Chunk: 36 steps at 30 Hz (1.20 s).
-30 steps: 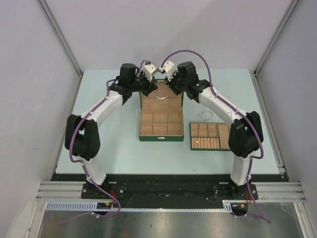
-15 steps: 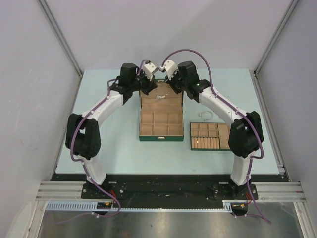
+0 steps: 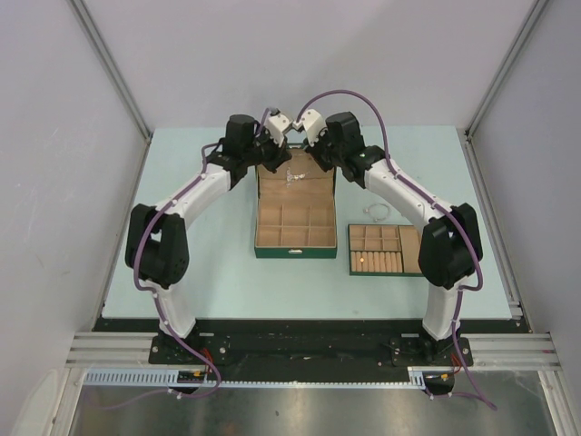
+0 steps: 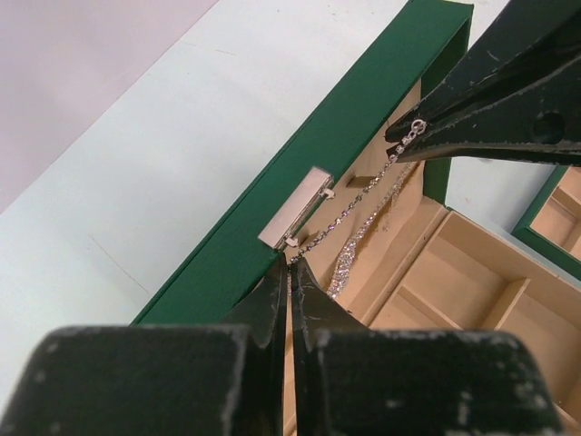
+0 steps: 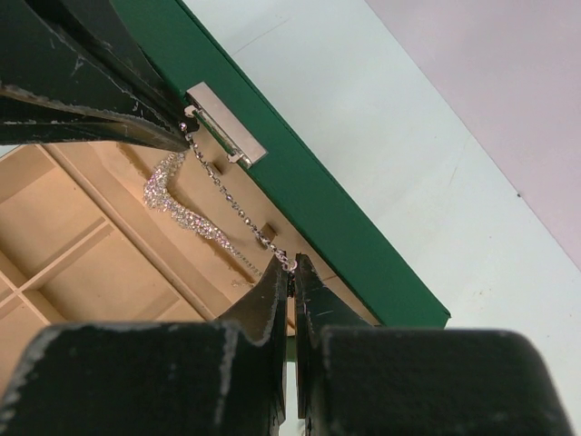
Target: Organize the mixed jewelry
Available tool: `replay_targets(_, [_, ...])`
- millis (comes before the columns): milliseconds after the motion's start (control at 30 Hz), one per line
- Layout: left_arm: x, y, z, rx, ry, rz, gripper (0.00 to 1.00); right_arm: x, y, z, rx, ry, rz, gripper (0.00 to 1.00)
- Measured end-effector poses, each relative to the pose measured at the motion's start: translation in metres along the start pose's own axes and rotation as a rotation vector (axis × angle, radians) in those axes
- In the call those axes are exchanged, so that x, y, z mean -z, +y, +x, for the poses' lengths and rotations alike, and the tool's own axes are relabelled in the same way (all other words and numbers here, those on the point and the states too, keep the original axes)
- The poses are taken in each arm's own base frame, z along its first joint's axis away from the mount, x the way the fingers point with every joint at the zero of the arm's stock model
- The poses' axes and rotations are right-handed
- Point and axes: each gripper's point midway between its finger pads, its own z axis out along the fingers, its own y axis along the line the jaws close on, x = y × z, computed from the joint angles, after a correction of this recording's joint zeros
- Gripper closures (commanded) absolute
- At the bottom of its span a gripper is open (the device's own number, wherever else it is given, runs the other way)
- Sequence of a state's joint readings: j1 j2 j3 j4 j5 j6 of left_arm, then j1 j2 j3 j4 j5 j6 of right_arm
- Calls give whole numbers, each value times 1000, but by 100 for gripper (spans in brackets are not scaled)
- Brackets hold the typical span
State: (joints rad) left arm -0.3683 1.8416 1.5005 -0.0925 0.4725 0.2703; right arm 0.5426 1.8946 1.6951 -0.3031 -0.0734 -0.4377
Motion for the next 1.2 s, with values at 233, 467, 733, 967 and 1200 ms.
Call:
replay_targets(233, [-2, -3, 1, 0, 5, 3, 100, 0, -1, 1, 0, 4, 8, 97])
replay_targets(467, [-3, -1, 1, -1, 7, -8, 100, -3, -2, 5, -11, 16, 16, 91])
replay_targets(733, [-3, 0, 2, 6, 9, -17, 100, -4, -1, 5, -21, 23, 36, 85])
replay_targets(967, [-5, 1, 4, 10, 14, -22, 100, -4, -1, 3, -25, 26, 61, 86])
replay_targets(1200, [-8, 4, 7, 13, 21, -30, 100, -6, -3, 8, -34, 41, 84, 88])
